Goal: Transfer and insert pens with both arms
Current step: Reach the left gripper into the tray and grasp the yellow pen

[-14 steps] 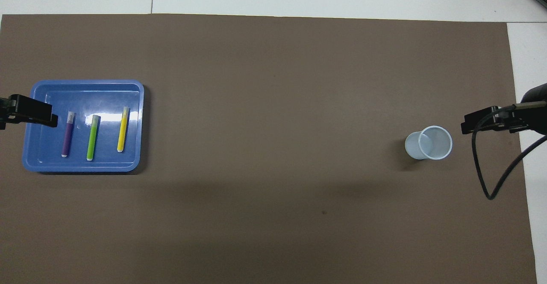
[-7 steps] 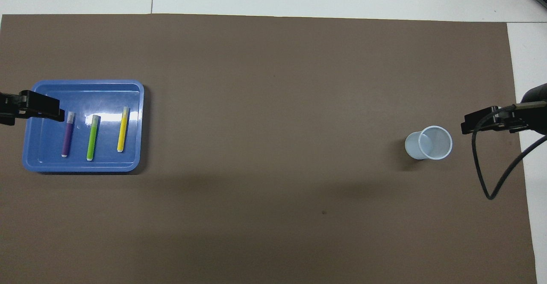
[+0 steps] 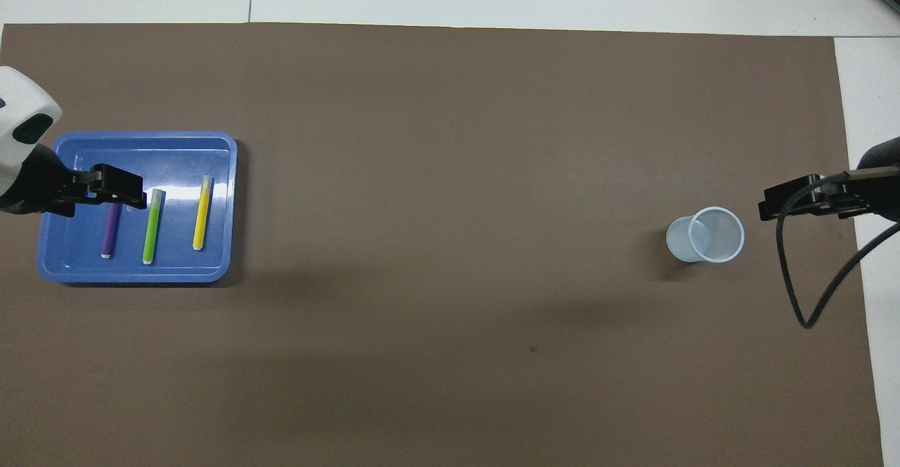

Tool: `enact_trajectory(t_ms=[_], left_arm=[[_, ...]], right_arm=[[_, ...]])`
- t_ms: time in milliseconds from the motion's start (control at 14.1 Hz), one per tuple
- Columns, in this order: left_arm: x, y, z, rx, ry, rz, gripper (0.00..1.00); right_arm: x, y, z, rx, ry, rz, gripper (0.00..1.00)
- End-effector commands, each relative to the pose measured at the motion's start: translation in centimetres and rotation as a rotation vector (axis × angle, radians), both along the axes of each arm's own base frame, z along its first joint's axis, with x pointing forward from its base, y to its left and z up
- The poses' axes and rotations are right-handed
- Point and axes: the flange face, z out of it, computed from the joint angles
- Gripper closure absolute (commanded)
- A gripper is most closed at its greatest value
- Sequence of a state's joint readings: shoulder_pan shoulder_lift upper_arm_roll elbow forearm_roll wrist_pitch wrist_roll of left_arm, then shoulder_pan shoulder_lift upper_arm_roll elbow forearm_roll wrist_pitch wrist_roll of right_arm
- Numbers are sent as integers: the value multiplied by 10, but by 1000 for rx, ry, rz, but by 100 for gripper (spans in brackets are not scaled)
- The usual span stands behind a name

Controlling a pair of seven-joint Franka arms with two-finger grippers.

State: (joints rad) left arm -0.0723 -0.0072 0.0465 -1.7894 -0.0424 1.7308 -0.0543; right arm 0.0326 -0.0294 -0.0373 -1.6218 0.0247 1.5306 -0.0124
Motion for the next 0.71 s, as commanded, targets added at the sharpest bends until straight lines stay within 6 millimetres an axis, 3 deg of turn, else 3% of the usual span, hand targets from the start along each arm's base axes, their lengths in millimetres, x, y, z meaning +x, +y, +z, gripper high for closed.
enact_trajectory(t_ms=[0, 213, 639], left_arm=[[-2, 9, -25, 17, -30, 24, 0], [0, 26, -51, 18, -27, 54, 0], [-2, 26, -108, 12, -22, 64, 0]], right_arm=[[-5, -1, 4, 25, -1, -12, 0], [-5, -1, 4, 25, 1, -12, 0], [-5, -1, 3, 25, 3, -12, 0]])
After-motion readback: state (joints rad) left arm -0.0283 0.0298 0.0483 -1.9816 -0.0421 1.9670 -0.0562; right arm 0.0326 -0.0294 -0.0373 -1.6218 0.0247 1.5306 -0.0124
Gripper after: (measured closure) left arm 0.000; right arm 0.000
